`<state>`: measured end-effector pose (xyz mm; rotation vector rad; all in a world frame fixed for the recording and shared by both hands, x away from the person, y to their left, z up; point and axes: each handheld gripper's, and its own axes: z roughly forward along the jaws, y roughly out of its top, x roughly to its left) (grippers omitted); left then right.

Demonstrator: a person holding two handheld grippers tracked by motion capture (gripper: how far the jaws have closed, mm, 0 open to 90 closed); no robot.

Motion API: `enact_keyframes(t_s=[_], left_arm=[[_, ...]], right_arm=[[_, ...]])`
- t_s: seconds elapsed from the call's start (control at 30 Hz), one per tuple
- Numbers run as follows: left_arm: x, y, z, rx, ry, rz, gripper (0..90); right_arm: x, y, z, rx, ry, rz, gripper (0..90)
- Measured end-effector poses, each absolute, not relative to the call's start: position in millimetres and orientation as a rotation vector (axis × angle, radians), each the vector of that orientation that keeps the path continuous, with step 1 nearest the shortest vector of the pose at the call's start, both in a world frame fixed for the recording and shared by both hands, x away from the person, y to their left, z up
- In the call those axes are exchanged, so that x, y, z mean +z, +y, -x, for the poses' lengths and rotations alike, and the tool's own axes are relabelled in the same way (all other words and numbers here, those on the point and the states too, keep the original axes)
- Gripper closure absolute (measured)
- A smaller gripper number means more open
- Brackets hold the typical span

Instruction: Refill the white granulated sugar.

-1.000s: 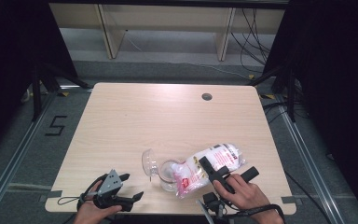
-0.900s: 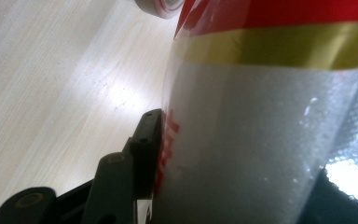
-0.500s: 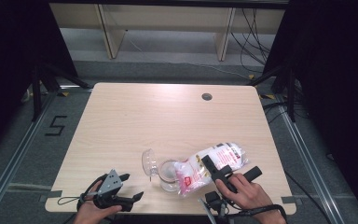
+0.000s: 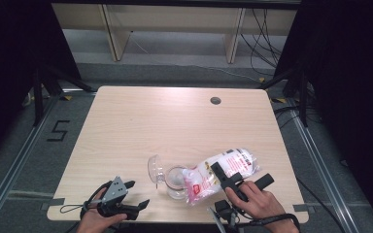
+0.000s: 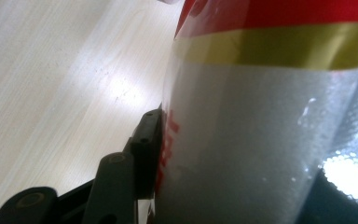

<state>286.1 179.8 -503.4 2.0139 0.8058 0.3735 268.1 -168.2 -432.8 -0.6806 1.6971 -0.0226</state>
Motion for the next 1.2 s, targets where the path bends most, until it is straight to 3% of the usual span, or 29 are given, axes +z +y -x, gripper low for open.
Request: enact_keyframes(t_s=[1.2], left_arm=[[-502.6,180.5,-286.4,0.371,0.805,-2.015,17.9]], right_arm=[[-435.8,-154.8,-262.0,-0.032,1.677,0.761,56.4]])
